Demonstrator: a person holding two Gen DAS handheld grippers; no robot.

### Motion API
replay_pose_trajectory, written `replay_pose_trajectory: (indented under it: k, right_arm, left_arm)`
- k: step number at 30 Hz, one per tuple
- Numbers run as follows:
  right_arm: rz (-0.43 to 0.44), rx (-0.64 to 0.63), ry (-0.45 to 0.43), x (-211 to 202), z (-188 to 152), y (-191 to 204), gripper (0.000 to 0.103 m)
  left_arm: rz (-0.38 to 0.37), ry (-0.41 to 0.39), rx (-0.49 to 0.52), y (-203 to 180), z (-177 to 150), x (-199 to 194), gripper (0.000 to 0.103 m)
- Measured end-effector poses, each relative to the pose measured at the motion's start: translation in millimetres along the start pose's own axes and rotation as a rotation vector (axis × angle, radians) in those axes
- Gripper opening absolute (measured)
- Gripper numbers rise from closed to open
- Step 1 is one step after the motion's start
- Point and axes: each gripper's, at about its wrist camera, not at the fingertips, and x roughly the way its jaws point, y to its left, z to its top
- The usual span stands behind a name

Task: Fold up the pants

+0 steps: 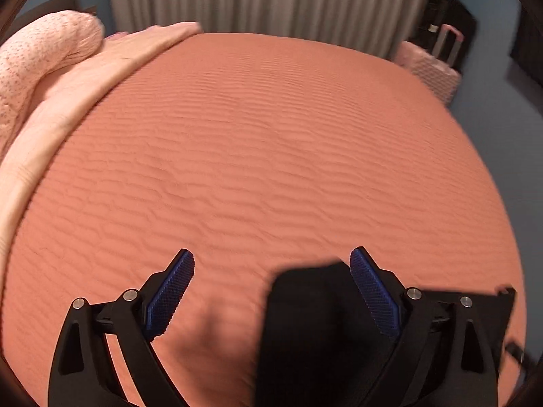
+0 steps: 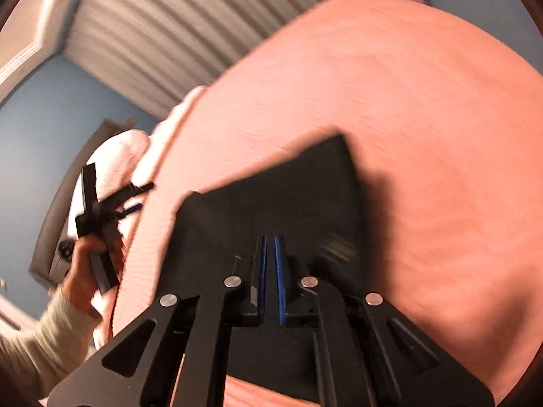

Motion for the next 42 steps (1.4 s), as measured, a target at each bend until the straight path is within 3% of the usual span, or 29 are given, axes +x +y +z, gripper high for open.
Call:
replay_pose_trajectory:
  k: [2,4,5,6,7,9,10,12,13,15,18,20,22,24,26,28,30,32,34,36,38,39,40,42]
  right_arm:
    - [0.013,-0.071,0.023,31,17,20,0.006]
    - [-0.121,-0.113,0.064,61,27,9,0.004]
    - [-0.161,-0.062,0.094,70,28,-17,0.0]
    - [-0.097,0.05,0.075,63,27,-43,0.0]
    - [-0.117,0.129,0.023,45,26,-55,0.0]
    - [-0.194,0.098,-0.07,9,28,-42,0.006]
    - [-0.173,0.084,-0.079,0,22,-37,0.006]
    - [-0.081,0.042,-0.046,-8,-4,-20,0.006]
    - [-0.098,-0.01,0.007,-4,-21,-15,0.006]
    - [-0.208,-0.081,0.118,13,-64,-20,0.004]
    - [-0.178,0.023,0.061,-7,-82,-16,0.004]
    - [-0.222,-0.075,0.039,-21,-85,7,0.007]
    - [-0.17,-0.168,0.069,-13,-90,39,0.007]
    - [-0.125,-0.24,0.128,4,-96,65,0.007]
    - [-0.082,-0.308,0.17,28,-108,94,0.007]
    - [-0.032,-0.318,0.188,52,-114,106,0.007]
    - [-0.105,-0.312,0.316,82,-141,101,0.005]
    - [-0.122,-0.327,0.35,72,-163,98,0.004]
    - [-0.109,-0.286,0.341,62,-159,105,0.007]
    - [-0.079,-0.253,0.235,46,-137,112,0.007]
    - [-0.096,-0.231,0.192,51,-126,105,0.007]
    - [-0.136,-0.235,0.231,65,-126,100,0.004]
    - [-0.136,-0.236,0.28,73,-134,89,0.004]
    - [-0.11,-0.157,0.289,61,-139,83,0.004]
  left_arm:
    - [-0.002,0.093,0.075,-33,-19,32,0.092]
    - [0.069,0.162,0.103,-28,-29,80,0.096]
    - [0.057,0.158,0.083,-22,-30,88,0.098]
    - [0.008,0.156,0.026,-11,-26,94,0.098]
    - [-0.034,0.169,-0.025,-3,-22,97,0.098]
    - [-0.026,0.118,-0.087,8,-8,78,0.094]
    - [-0.004,0.076,-0.095,8,-6,65,0.094]
    - [-0.072,0.001,-0.085,2,-10,26,0.094]
    - [-0.093,-0.007,-0.072,-5,-20,13,0.095]
    - [-0.11,0.008,-0.038,-17,-50,-8,0.095]
    - [-0.085,0.036,-0.007,-20,-111,-39,0.095]
    - [-0.066,0.041,-0.028,-18,-147,-49,0.095]
    - [-0.017,0.047,-0.026,-6,-171,-62,0.096]
    - [0.037,0.094,-0.017,16,-197,-46,0.096]
    - [-0.021,0.093,-0.098,38,-210,-37,0.098]
    - [-0.032,0.07,-0.109,40,-213,-40,0.098]
    - [0.012,0.073,-0.051,31,-209,-41,0.098]
    - [0.046,0.087,-0.043,33,-203,-48,0.097]
    - [0.041,0.047,-0.056,38,-192,-68,0.096]
    - [0.057,0.0,-0.027,33,-186,-70,0.096]
    - [0.122,0.059,0.036,24,-191,-45,0.097]
    - [0.13,0.075,0.053,23,-198,-35,0.098]
    - [0.097,0.025,0.015,29,-205,-36,0.098]
    - [0.068,0.065,-0.053,36,-202,-42,0.098]
